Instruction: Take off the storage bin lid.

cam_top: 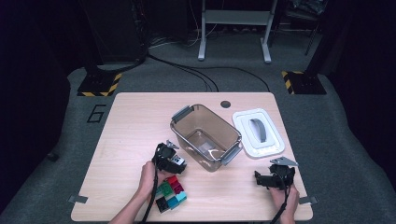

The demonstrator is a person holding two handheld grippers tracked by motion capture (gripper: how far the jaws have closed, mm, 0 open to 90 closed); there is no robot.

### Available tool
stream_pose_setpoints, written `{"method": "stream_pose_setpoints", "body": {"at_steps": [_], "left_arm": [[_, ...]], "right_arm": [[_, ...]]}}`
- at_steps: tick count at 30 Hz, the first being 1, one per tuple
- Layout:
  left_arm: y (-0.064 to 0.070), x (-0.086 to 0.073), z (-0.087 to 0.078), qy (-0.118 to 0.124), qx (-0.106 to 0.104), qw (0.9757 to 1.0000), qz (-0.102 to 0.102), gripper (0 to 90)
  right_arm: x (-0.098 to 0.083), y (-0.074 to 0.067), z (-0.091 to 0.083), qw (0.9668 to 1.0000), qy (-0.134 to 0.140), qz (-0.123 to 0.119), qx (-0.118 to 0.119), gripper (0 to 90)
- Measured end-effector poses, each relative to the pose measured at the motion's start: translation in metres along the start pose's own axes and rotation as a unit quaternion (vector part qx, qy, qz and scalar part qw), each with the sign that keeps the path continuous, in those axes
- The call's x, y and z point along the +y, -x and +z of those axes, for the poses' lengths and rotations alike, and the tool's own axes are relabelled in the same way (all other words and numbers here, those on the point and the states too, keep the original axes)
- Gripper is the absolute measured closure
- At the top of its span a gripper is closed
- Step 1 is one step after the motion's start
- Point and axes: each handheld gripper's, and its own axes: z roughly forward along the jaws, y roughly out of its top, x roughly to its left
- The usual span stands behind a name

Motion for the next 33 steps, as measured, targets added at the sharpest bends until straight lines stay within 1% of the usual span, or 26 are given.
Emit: {"method": "stream_pose_setpoints", "body": {"at_steps": [6,10,12,13,20,21,26,28,33], "left_arm": [[-0.005,-0.002,-0.005,0.015,-0.001,0.9999,-0.005,25.2],[-0.008,-0.003,-0.009,0.02,-0.003,0.9998,-0.007,25.2],[-0.01,-0.004,-0.012,0.019,0.0,0.9998,-0.005,25.1],[-0.012,-0.004,-0.014,0.023,-0.004,0.9997,-0.006,25.2],[-0.016,-0.003,-0.021,0.031,-0.001,0.9995,-0.006,25.1],[-0.017,-0.003,-0.023,0.031,-0.003,0.9995,-0.009,25.2],[-0.022,-0.004,-0.031,0.039,0.0,0.9992,-0.011,25.2],[-0.025,-0.003,-0.036,0.044,0.002,0.9989,-0.011,25.1],[-0.031,-0.002,-0.047,0.056,0.006,0.9982,-0.017,25.1]], "right_arm": [[0.0,0.0,0.0,1.0,0.0,0.0,0.0,0.0],[0.0,0.0,0.0,1.0,0.0,0.0,0.0,0.0],[0.0,0.0,0.0,1.0,0.0,0.0,0.0,0.0],[0.0,0.0,0.0,1.0,-0.001,-0.001,0.0,0.0],[0.0,0.0,0.0,1.0,-0.001,-0.002,0.001,0.0],[0.0,0.0,0.0,1.0,0.0,0.0,0.0,0.0],[0.0,0.0,0.0,1.0,-0.001,0.0,0.001,0.0],[0.0,0.001,0.0,1.0,-0.002,-0.004,0.001,0.0],[0.0,0.001,0.0,1.0,-0.002,-0.004,0.001,0.0]]}}
